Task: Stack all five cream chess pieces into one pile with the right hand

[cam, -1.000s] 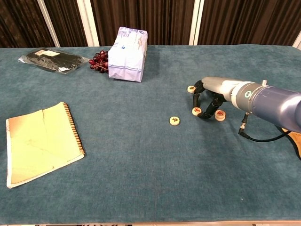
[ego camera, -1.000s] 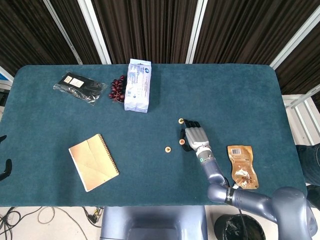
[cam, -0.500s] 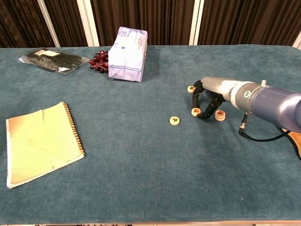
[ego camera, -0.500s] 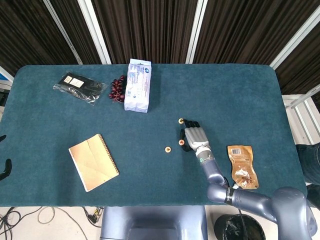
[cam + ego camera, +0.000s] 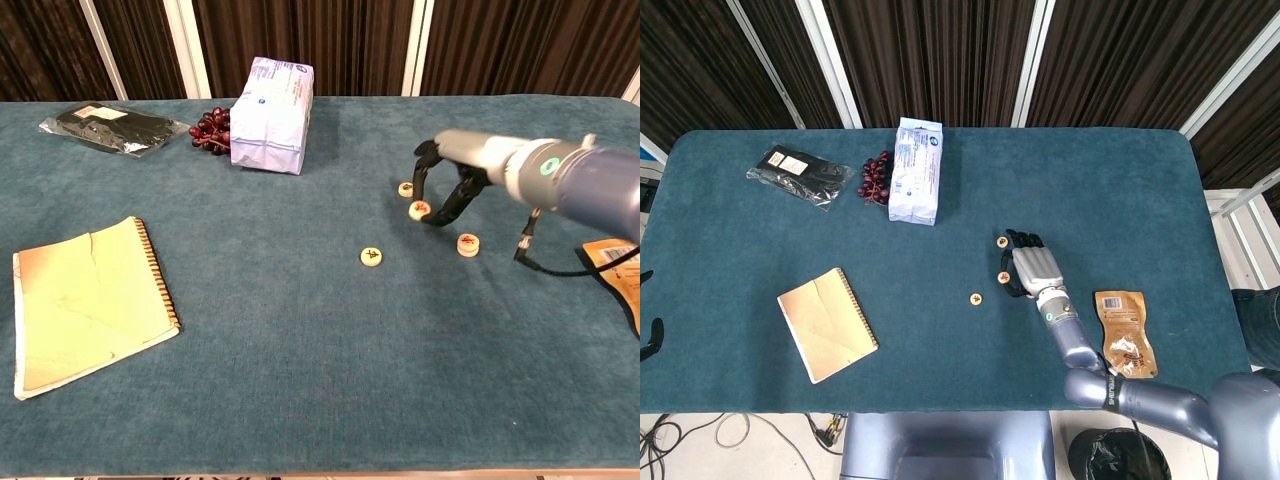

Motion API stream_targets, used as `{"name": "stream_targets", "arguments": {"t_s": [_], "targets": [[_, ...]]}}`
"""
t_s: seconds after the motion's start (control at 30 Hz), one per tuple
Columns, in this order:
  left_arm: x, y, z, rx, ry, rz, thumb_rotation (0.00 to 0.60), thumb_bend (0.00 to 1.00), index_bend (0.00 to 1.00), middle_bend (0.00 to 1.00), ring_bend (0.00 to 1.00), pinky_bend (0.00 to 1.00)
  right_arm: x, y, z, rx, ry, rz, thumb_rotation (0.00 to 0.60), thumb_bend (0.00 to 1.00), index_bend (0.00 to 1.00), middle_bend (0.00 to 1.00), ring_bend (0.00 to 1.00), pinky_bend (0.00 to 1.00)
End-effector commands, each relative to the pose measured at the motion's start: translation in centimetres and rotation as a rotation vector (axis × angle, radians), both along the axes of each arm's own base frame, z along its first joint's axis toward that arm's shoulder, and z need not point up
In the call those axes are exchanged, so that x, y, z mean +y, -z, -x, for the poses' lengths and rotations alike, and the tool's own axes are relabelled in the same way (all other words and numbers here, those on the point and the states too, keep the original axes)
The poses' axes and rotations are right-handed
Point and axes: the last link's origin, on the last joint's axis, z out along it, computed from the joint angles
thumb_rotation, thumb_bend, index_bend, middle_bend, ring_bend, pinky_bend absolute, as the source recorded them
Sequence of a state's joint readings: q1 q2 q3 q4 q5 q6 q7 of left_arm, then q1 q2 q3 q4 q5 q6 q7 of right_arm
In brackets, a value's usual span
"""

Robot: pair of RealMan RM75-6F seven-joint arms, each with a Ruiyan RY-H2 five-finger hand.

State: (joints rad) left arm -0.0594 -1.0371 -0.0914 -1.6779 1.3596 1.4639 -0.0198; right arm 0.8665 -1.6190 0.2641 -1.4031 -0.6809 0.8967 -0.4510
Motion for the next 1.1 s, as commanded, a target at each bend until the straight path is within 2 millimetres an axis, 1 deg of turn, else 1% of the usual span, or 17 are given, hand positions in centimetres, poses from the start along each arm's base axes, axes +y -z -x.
{"name": "stream_targets", "arguments": {"t_s": [0.03, 0.1, 0.23, 0.47, 0.73, 1.1], "targets": [[0.0, 0.0, 0.0, 0.001, 0.001, 0.000, 0.600, 0.48, 0.15, 0.00, 0.00, 0.00, 0.6, -1.8, 0.6, 0.007, 0.003, 0.012, 0.600, 0.41, 0.55, 0.00, 0.00, 0.00], [0.0, 0.0, -0.1, 0.003, 0.002, 0.000, 0.600, 0.48, 0.15, 0.00, 0.00, 0.00, 1.1, -2.4, 1.1, 0.018, 0.001, 0.009, 0.600, 0.41, 0.55, 0.00, 0.00, 0.00], [-0.1, 0.0, -0.1, 0.004, 0.002, -0.002, 0.600, 0.48, 0.15, 0.00, 0.00, 0.00, 2.0, -2.7, 1.9, 0.033, 0.005, 0.003, 0.600, 0.41, 0.55, 0.00, 0.00, 0.00], [-0.1, 0.0, -0.1, 0.004, 0.001, -0.003, 0.600, 0.48, 0.15, 0.00, 0.00, 0.00, 2.7, -2.0, 3.0, 0.047, 0.016, -0.016, 0.600, 0.41, 0.55, 0.00, 0.00, 0.00], [0.0, -0.1, 0.0, 0.000, -0.001, -0.005, 0.600, 0.48, 0.15, 0.00, 0.00, 0.00, 2.6, -1.0, 4.0, 0.060, 0.036, -0.023, 0.600, 0.41, 0.55, 0.00, 0.00, 0.00], [0.0, -0.1, 0.0, 0.001, -0.001, -0.004, 0.600, 0.48, 0.15, 0.00, 0.00, 0.00, 2.2, -0.8, 4.9, 0.073, 0.066, -0.027, 0.600, 0.41, 0.55, 0.00, 0.00, 0.00]]}}
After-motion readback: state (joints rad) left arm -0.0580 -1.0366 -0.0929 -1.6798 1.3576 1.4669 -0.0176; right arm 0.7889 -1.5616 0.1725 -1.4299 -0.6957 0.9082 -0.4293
